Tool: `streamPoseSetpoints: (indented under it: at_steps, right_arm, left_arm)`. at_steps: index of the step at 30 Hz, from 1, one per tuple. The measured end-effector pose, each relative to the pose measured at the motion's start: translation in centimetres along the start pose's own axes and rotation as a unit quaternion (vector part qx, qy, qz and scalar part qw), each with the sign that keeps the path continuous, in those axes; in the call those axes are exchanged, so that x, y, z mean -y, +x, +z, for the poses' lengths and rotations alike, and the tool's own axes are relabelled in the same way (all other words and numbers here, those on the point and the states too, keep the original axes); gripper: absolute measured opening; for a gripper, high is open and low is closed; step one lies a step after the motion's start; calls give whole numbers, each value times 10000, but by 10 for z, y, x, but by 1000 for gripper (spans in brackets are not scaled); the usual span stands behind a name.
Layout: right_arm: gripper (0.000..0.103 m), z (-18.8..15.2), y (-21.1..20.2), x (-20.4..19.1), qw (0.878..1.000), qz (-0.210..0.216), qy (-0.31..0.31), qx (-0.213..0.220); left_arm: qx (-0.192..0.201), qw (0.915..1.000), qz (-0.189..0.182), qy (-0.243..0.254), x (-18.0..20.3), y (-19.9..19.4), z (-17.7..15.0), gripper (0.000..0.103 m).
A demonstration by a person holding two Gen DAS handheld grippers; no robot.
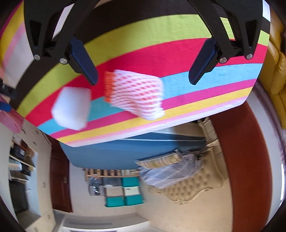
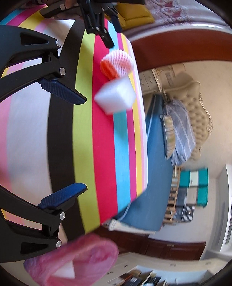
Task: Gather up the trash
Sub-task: 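Move both grippers back over the bedspread, then grasp the white foam block with the right gripper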
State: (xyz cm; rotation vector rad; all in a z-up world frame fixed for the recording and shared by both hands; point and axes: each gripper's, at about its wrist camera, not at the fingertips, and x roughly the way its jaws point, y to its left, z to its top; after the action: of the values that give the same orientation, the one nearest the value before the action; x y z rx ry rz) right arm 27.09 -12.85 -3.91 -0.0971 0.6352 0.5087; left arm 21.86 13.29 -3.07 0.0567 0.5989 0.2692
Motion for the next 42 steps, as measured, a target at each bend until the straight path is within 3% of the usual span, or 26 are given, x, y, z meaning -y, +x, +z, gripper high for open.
streamPoseSetpoints:
  at_steps: [4, 11, 22, 33, 42]
  right_arm:
    - [85, 13, 23, -29, 9995, 192, -201, -134]
    - [85, 35, 64, -59, 9964, 480, -553, -419]
    - [85, 55, 100, -90, 9823, 664, -1588, -738]
    - [85, 55, 108, -108, 9815, 642, -1597, -834]
    - [85, 55, 112, -110, 9808, 704, -1587, -889]
  left_arm:
    - [77, 9993, 188, -306, -21, 0, -1, 98]
    - [-45, 9978, -66, -661, -42, 0, -5, 98]
    - [-222, 9946, -171, -1002, -38, 2, -7, 98]
    - [-559, 9841, -304, -1658, -54, 13, -15, 98]
    - [-607, 9842, -370, -1621, -47, 9, -17, 98]
